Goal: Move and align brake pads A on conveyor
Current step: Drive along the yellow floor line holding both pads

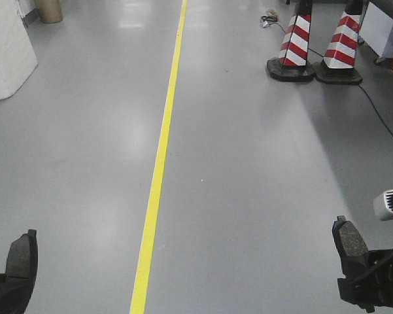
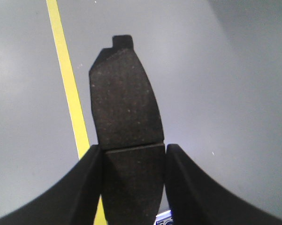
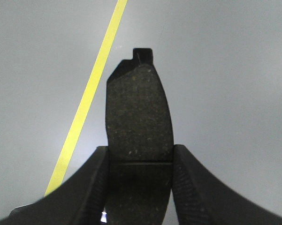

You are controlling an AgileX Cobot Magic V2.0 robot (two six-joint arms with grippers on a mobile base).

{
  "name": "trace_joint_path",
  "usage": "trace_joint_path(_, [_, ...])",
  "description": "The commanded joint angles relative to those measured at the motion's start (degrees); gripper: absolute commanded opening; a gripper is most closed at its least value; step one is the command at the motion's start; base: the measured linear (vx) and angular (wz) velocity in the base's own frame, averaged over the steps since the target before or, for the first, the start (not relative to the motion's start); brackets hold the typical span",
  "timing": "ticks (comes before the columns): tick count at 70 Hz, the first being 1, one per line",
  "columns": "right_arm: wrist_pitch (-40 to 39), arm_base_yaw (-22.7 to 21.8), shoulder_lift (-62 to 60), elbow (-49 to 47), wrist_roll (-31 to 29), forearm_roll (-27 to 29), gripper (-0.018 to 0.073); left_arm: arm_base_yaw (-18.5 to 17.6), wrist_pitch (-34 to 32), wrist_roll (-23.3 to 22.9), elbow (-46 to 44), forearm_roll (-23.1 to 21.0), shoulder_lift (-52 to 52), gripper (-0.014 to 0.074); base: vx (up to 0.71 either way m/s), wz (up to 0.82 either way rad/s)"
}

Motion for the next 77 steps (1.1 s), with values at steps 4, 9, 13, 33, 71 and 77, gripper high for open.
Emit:
trace_joint_path(4, [-3.92,-0.05,-0.51,-1.57,-0.4,-0.38,0.0059,-0.17,-4.08,-0.01,-1.7,-0.67,-0.15,0.0083,0.6,-0.01])
trace_joint_path(9, [-3.92,-0.05,-0.51,-1.57,-0.4,-0.38,0.0059,-0.17,-4.08,-0.01,-1.7,-0.67,-0.15,0.0083,0.61,-0.01])
trace_joint_path(13, [-3.92,-0.05,-0.51,-1.57,-0.4,-0.38,0.0059,-0.17,-4.08,-0.01,-1.7,-0.67,-0.15,0.0083,0.61,0.0])
trace_joint_path(33, [-3.91,-0.05,-0.51,-1.57,-0.4,-0.38,0.0059,-0.17,-4.08,-0.01,-1.7,-0.67,-0.15,0.0083,0.63,-0.01])
trace_joint_path(71, [-3.96,-0.05,-0.34,-1.57,-0.4,-0.38,0.0059,-0.17,-4.04,-0.01,-1.7,-0.67,-0.15,0.0083,0.65,-0.01])
trace_joint_path(77, [-3.96,-0.05,-0.34,-1.57,-0.4,-0.38,0.0059,-0.17,-4.04,-0.01,-1.7,-0.67,-0.15,0.0083,0.66,-0.08])
